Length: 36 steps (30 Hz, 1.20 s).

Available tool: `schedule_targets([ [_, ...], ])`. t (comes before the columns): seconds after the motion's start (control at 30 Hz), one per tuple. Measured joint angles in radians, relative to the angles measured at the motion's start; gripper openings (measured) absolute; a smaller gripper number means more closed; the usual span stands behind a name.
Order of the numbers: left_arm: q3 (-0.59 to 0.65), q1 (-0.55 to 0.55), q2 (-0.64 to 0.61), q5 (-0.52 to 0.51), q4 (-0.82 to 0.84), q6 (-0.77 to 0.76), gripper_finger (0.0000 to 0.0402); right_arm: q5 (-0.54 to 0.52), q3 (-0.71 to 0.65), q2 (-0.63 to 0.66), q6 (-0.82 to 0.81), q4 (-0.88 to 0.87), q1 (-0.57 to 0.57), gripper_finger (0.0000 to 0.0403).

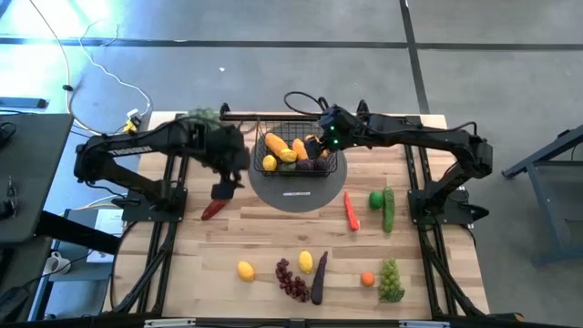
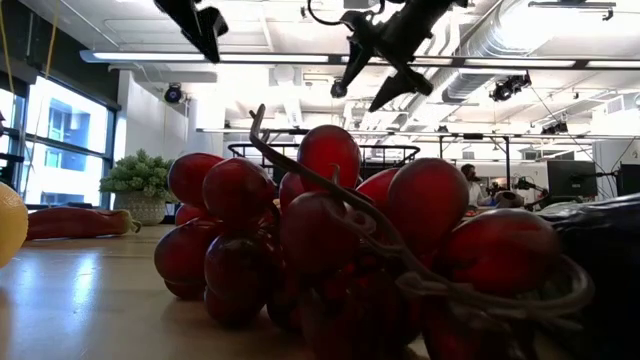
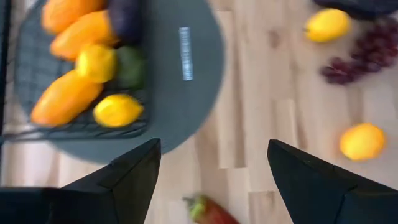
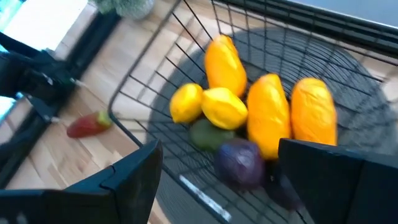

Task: Build produce basket
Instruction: Put the left yellow lemon into the black wire basket

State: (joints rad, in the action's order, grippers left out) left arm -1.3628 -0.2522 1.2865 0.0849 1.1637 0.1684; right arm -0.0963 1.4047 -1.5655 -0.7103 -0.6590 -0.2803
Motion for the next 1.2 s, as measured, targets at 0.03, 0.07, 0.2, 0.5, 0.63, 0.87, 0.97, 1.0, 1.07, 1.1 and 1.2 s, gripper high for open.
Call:
schedule_targets([
  [0.03,0.0,0.024,0.0,0.0,0.0,0.0,0.0284,0.0,0.018,0.0,0.008,-0.041,0.001,0.03],
  [0.07,0.0,0.046,0.0,0.0,0.0,-0.001,0.0284,0.0,0.035,0.0,0.011,-0.087,0.002,0.03],
  [0.2,0.013,0.124,0.0,-0.001,-0.029,-0.045,0.0284,-0.009,0.104,0.0,0.036,-0.232,0.014,0.03],
  [0.5,0.189,0.285,0.001,-0.002,-0.215,-0.096,0.0284,-0.013,0.138,0.0,0.083,-0.325,0.056,0.03],
  [0.63,0.253,0.348,0.001,-0.002,-0.309,-0.116,0.0284,-0.015,0.138,0.0,0.083,-0.326,0.067,0.03],
  [0.87,0.336,0.458,0.007,-0.006,-0.415,-0.087,0.0284,-0.014,0.138,0.0,0.083,-0.325,0.067,0.03],
  [0.97,0.371,0.499,0.008,-0.006,-0.465,-0.087,0.0284,-0.014,0.138,0.0,0.082,-0.325,0.067,0.03],
  [1.0,0.382,0.513,0.008,-0.006,-0.485,-0.087,0.0284,-0.014,0.138,0.0,0.082,-0.325,0.067,0.03],
  [1.07,0.4,0.537,0.01,-0.006,-0.511,-0.087,0.0284,-0.014,0.138,0.0,0.082,-0.325,0.067,0.03],
  [1.1,0.408,0.549,0.016,-0.006,-0.527,-0.087,0.0284,-0.014,0.138,0.0,0.083,-0.325,0.067,0.03],
  [1.2,0.436,0.586,0.021,-0.006,-0.564,-0.087,0.0284,-0.014,0.138,0.0,0.082,-0.325,0.067,0.03],
])
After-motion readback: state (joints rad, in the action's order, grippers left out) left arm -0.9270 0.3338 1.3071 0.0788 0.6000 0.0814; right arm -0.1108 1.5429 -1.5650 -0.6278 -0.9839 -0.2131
